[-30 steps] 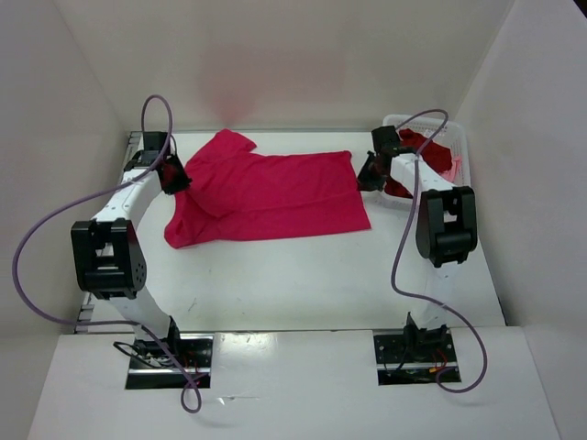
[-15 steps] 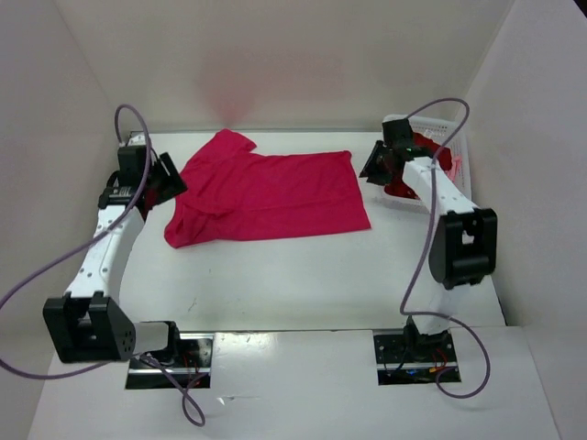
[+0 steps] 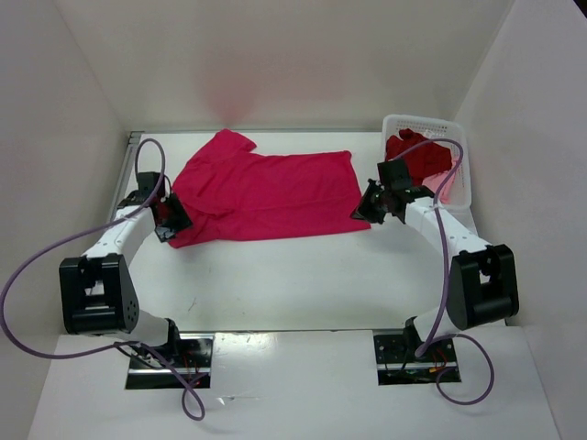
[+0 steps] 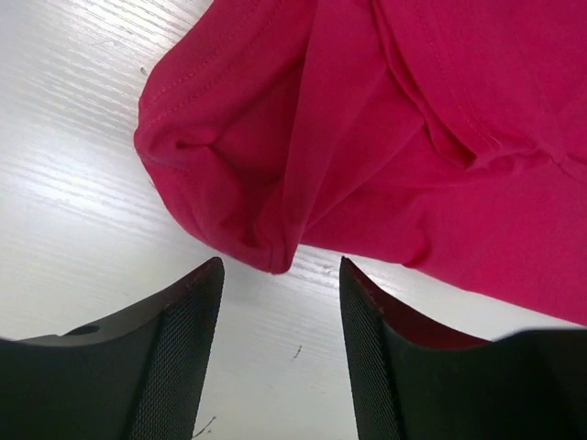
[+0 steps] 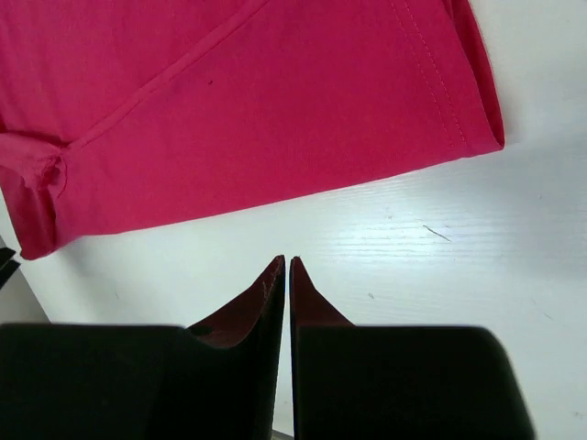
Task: Fold and stack the t-shirts
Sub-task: Fold the flattened tshirt in 1/3 of the way
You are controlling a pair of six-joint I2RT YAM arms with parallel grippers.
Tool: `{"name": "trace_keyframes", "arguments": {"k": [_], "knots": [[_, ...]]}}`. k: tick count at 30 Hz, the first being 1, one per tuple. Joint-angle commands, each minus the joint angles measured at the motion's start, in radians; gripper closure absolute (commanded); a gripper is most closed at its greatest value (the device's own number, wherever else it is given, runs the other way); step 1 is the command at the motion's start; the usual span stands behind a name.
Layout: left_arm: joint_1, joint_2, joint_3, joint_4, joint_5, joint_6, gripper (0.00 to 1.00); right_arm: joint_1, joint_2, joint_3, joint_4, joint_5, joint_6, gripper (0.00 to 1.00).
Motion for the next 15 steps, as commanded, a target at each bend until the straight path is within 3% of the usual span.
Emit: {"name": "trace_keyframes", "arguments": {"k": [1, 5, 10, 15], "knots": [[0.001, 0.032, -0.007, 0.050, -0.022, -0.049, 0.47, 0.001, -0.032, -0.005, 0.067, -0.021, 0.016, 0.91], [0.001, 0.032, -0.007, 0.062, -0.033, -0.058, 0.61, 0.001, -0.032, -0.005, 0.067, -0.021, 0.016, 0.89], [0.001, 0.068, -0.007, 0.062, -0.043, -0.049, 0.58, 0.001, -0.023, -0.016, 0.085, -0.011, 0.025, 0.81], [0.001, 0.140, 0.002, 0.062, -0.079, -0.029, 0.71, 0.001, 0.023, -0.016, 0.118, -0.011, 0.066, 0.76]]}}
